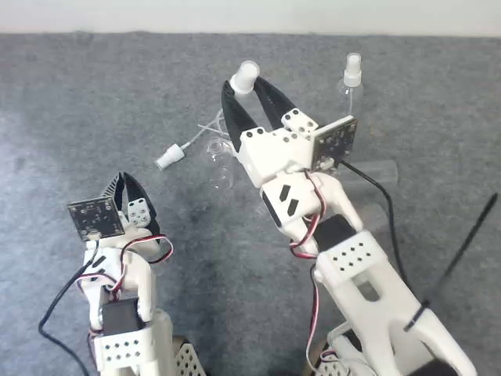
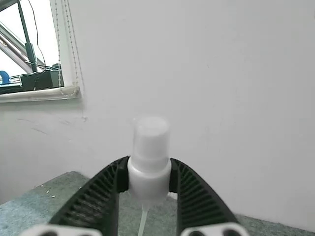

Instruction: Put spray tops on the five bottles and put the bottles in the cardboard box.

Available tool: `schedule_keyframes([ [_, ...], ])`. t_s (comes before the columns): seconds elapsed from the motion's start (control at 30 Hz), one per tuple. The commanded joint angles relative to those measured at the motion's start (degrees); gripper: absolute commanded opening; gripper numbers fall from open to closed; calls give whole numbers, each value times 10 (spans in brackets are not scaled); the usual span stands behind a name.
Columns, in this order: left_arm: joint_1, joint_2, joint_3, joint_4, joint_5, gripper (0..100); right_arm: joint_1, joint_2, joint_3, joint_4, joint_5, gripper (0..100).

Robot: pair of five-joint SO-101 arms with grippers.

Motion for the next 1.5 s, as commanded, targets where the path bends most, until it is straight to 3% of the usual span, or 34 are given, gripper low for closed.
schedule_keyframes([
  [0.0, 1, -11, -6, 3, -6, 12, -13, 11, -38, -24, 6, 6],
  [0.6, 1, -11, -6, 3, -6, 12, -25, 67, -33, -44, 8, 6],
  [1.07, 1, -11, -6, 3, -6, 12, -25, 85, -33, 21, 8, 6],
  [1.47, 1, -11, -6, 3, -6, 12, -29, 227, -42, -49, 63, 6],
])
